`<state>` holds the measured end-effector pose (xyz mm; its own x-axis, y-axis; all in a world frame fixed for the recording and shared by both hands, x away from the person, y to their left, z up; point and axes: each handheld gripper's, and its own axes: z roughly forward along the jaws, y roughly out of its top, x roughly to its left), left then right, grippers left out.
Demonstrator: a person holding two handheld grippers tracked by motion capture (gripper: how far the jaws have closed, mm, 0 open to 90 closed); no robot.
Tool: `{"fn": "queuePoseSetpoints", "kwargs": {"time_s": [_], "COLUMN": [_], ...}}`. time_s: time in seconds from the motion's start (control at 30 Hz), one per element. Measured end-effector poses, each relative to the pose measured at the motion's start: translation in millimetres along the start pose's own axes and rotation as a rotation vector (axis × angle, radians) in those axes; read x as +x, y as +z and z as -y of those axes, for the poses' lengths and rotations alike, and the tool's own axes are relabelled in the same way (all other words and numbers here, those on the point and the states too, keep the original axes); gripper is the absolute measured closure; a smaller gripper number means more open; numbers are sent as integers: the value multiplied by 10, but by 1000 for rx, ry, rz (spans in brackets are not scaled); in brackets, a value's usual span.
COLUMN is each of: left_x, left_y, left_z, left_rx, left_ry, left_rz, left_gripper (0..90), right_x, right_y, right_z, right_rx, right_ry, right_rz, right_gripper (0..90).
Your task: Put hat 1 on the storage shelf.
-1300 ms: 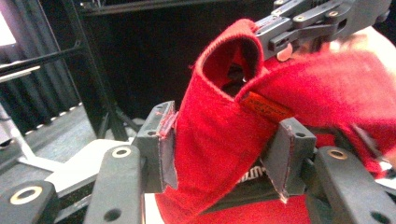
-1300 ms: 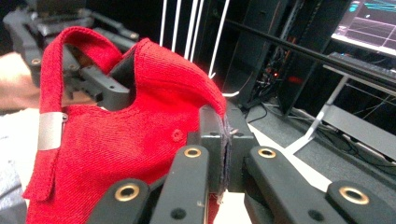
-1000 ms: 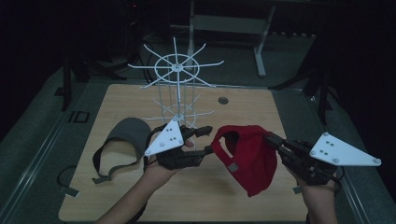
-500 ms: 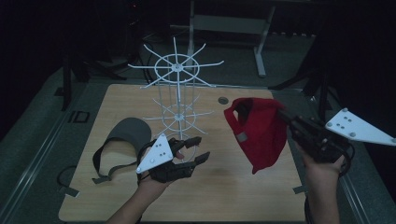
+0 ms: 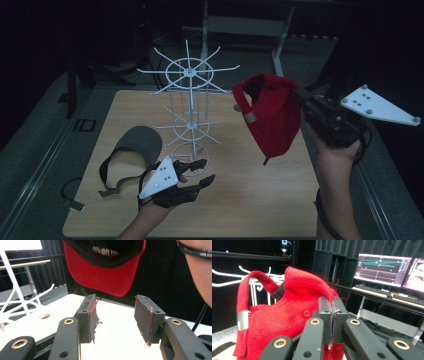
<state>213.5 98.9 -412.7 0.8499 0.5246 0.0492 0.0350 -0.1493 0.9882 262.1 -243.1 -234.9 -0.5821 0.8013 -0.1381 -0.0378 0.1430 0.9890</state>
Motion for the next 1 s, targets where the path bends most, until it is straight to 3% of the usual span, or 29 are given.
{"fn": "queuePoseSetpoints", "kwargs": {"time_s": [0.23, 0.37, 0.63, 1.0], "left_x": [56, 59, 56, 88], "left_y": [-64, -75, -88, -128], "left_z": [87, 103, 188, 271], "left_rx": [-7, -5, 15, 29], "left_ry": [-44, -46, -35, -47], "left_rz": [-8, -15, -30, -38], "left_gripper": [546, 540, 541, 542], "right_x": [146, 176, 185, 86], "right_y": [156, 205, 217, 197], "right_z": [-26, 41, 300, 592], "right_rx": [20, 40, 87, 135], "right_ry": [-31, -33, -26, 7], "right_rz": [-4, -9, -44, -142], "right_gripper": [887, 887, 886, 885]}}
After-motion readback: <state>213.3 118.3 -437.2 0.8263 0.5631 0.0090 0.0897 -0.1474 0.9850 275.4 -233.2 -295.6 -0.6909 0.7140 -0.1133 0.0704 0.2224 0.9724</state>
